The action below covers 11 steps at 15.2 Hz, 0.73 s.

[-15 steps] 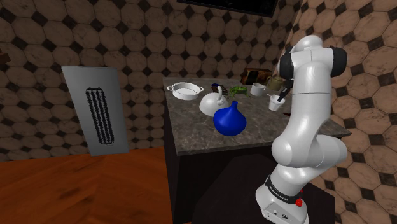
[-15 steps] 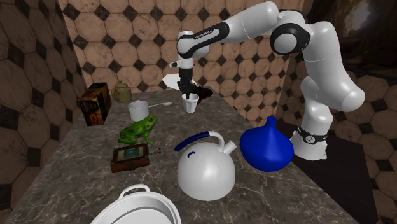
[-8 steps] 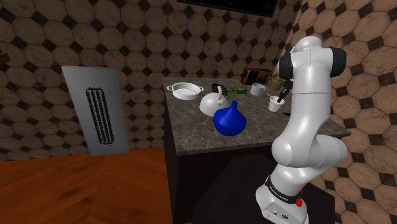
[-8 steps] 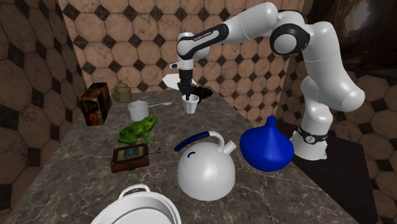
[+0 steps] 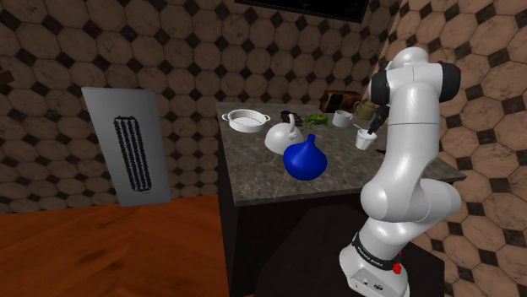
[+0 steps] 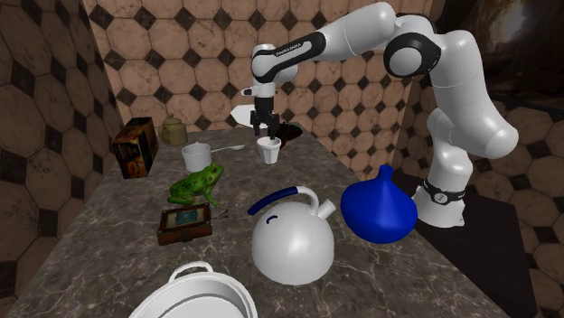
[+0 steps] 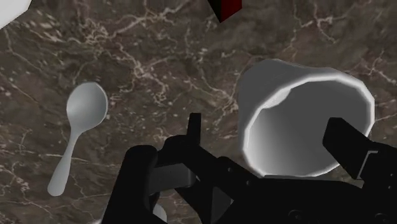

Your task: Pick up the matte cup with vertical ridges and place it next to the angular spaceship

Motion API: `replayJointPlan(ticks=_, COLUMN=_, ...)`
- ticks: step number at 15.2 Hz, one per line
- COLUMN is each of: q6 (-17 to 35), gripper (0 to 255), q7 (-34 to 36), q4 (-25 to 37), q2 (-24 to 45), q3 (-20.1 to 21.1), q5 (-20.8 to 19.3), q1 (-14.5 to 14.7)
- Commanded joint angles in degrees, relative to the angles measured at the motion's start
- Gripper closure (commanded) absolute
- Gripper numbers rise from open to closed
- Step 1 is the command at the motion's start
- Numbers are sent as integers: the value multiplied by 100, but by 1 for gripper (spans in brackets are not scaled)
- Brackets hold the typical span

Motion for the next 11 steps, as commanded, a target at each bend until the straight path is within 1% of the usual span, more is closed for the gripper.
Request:
replayJointPlan(ticks=1, q6=-242, gripper=0, q7=54, q4=195, q2=-70, q3=-46, q5=-71, q1=-33)
replayJointPlan(ticks=3, q6=-534, gripper=0, q7=112, q4=445, q2=-138, q3=-89, q5=-143, q1=-85)
replayJointPlan(ticks=11, q6=-534, gripper=0, q7=112, q4=445, q2=-138, q3=-89, q5=-143, q1=-85)
